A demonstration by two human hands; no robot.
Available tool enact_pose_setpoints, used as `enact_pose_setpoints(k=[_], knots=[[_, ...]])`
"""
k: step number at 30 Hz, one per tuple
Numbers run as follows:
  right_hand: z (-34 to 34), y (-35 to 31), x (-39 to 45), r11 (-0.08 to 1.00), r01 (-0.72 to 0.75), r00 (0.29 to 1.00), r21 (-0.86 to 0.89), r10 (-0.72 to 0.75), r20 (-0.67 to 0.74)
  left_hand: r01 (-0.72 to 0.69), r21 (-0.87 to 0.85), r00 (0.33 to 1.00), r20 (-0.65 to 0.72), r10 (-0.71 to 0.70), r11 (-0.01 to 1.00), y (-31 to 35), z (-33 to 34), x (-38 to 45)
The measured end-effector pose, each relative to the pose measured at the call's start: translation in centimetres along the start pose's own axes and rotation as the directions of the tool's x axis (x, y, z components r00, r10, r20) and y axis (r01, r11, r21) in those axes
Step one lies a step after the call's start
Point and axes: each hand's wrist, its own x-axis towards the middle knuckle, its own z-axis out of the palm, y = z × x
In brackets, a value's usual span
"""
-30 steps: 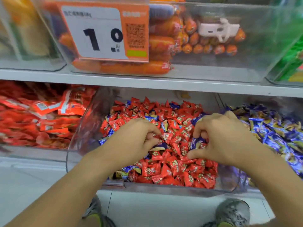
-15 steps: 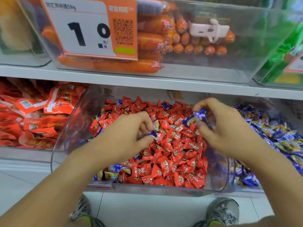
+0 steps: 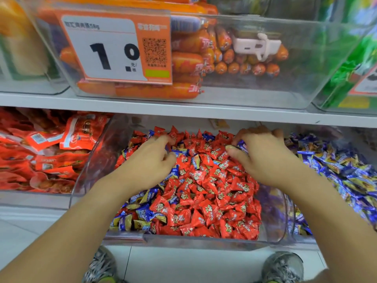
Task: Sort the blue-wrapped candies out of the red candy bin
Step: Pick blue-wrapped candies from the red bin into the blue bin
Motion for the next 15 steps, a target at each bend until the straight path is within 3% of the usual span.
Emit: enact_pose_setpoints(k=[3, 6, 11, 13, 15], knots=[[0.1, -1.7, -0.6, 0.966, 0.097, 0.995, 0.238, -0.103, 0.014, -0.012, 0.157, 0.999, -0.029, 0.016, 0.987, -0.9, 0.3, 1.2], [1.2, -3.0, -0.1, 0.860, 0.061, 0.995, 0.507, -0.091, 0.036, -0.005, 0.103, 1.000, -0.016, 0.007, 0.995, -1.4, 0.4, 1.5], [2.2, -3.7, 1.7, 0.801, 0.151, 0.988, 0.579, -0.137, -0.068, 0.023, -0.068, 0.987, -0.160, -0.034, 0.997, -2.6, -1.5, -0.2], [2.3, -4.3, 2.5, 0.777, 0.175, 0.984, 0.604, -0.157, -0.083, 0.038, -0.135, 0.987, -0.150, -0.059, 0.990, -3.2, -2.1, -1.0], [2.8, -4.9, 3.1, 0.833, 0.179, 0.982, 0.524, -0.184, -0.044, 0.041, -0.187, 0.990, -0.123, -0.065, 0.981, -3.5, -2.5, -1.4]])
